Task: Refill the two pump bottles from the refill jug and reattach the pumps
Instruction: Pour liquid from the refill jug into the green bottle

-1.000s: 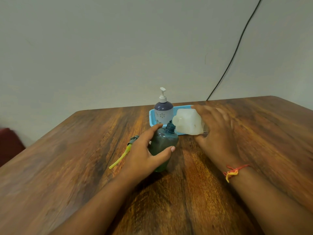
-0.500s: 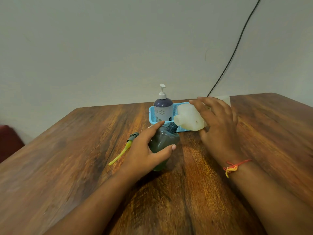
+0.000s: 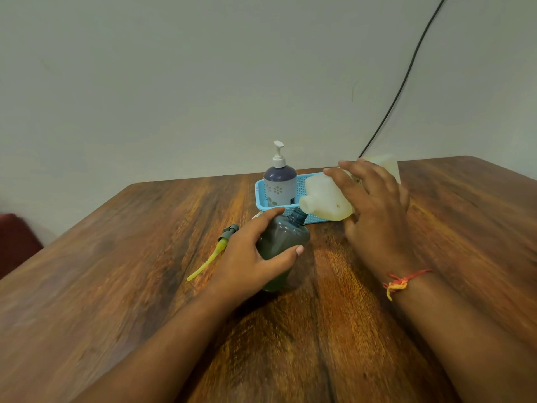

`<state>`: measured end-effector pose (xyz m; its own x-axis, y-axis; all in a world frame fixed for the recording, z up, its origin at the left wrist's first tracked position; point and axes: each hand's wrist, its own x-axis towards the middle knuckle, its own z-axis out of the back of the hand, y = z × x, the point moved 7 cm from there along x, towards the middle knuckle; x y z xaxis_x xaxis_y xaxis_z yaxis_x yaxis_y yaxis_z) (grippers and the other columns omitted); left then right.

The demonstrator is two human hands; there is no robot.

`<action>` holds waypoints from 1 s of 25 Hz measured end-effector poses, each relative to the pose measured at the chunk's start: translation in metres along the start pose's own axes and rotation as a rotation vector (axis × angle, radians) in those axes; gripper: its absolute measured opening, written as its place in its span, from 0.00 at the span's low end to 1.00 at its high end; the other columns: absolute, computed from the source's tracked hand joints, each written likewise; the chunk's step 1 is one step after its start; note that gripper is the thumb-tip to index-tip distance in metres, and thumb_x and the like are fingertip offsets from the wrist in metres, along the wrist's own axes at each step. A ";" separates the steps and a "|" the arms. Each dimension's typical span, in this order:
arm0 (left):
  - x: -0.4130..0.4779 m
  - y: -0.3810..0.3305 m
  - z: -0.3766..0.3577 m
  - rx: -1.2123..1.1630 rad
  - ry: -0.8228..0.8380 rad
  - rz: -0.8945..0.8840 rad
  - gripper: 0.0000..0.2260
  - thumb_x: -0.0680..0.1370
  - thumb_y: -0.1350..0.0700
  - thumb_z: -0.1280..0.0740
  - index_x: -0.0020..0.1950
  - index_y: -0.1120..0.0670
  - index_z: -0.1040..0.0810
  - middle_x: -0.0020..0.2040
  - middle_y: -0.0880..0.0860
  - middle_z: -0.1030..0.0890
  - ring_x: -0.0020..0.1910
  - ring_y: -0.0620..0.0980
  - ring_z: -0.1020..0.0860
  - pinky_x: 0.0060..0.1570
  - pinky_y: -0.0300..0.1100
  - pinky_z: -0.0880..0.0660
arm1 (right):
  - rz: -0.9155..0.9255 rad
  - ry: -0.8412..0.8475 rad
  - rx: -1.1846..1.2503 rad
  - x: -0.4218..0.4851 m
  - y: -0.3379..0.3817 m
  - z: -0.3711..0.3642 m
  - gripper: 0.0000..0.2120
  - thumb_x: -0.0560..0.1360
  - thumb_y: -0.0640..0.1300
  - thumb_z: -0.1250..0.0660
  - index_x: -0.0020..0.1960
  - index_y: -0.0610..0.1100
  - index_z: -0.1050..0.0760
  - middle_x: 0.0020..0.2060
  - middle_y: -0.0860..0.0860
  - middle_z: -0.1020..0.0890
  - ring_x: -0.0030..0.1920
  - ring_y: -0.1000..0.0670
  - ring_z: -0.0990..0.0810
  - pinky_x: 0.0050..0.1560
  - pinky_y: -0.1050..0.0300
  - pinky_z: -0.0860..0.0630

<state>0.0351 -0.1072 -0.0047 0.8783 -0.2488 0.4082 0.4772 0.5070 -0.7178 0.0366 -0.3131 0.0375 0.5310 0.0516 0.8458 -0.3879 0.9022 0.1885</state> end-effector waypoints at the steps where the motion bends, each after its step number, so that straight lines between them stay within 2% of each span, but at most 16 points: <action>1: 0.000 0.000 0.000 0.002 0.001 0.001 0.38 0.66 0.32 0.32 0.75 0.38 0.34 0.64 0.38 0.27 0.60 0.35 0.26 0.51 0.29 0.23 | 0.000 -0.003 -0.003 0.000 0.000 0.001 0.43 0.65 0.26 0.26 0.73 0.55 0.32 0.71 0.51 0.28 0.74 0.45 0.36 0.66 0.39 0.38; 8: 0.001 -0.001 -0.001 0.016 0.007 0.007 0.38 0.67 0.32 0.32 0.75 0.39 0.34 0.65 0.38 0.27 0.60 0.35 0.26 0.51 0.30 0.24 | 0.001 0.003 -0.027 0.001 0.002 0.001 0.44 0.64 0.25 0.28 0.73 0.56 0.32 0.72 0.52 0.29 0.75 0.46 0.37 0.66 0.40 0.39; 11: 0.001 0.000 -0.001 0.014 0.007 0.004 0.34 0.71 0.39 0.27 0.75 0.40 0.34 0.66 0.40 0.26 0.60 0.36 0.26 0.50 0.27 0.24 | 0.000 0.007 -0.028 0.002 0.003 0.001 0.44 0.64 0.24 0.29 0.73 0.57 0.31 0.73 0.52 0.29 0.76 0.46 0.37 0.66 0.41 0.39; 17: 0.001 0.001 -0.001 0.011 0.003 -0.001 0.32 0.74 0.45 0.25 0.75 0.41 0.34 0.64 0.39 0.27 0.60 0.35 0.26 0.51 0.23 0.27 | 0.003 0.012 -0.041 0.002 0.002 0.002 0.44 0.65 0.25 0.28 0.74 0.57 0.32 0.73 0.52 0.29 0.76 0.46 0.37 0.66 0.42 0.40; 21: 0.001 -0.001 0.000 0.007 -0.001 -0.015 0.36 0.68 0.35 0.30 0.75 0.40 0.33 0.62 0.35 0.27 0.59 0.32 0.27 0.51 0.24 0.26 | 0.005 0.015 -0.050 0.003 0.003 0.003 0.44 0.66 0.26 0.28 0.74 0.57 0.31 0.73 0.52 0.29 0.76 0.46 0.38 0.66 0.43 0.40; 25: 0.001 -0.001 0.000 0.009 -0.003 -0.015 0.36 0.68 0.35 0.30 0.75 0.40 0.33 0.62 0.35 0.27 0.59 0.32 0.27 0.51 0.24 0.26 | 0.007 0.008 -0.053 0.003 0.004 0.003 0.44 0.65 0.25 0.28 0.74 0.57 0.31 0.73 0.52 0.29 0.76 0.46 0.38 0.66 0.43 0.41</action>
<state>0.0357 -0.1082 -0.0037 0.8710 -0.2541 0.4206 0.4901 0.5109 -0.7062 0.0343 -0.3112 0.0422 0.5342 0.0614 0.8431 -0.3514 0.9232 0.1554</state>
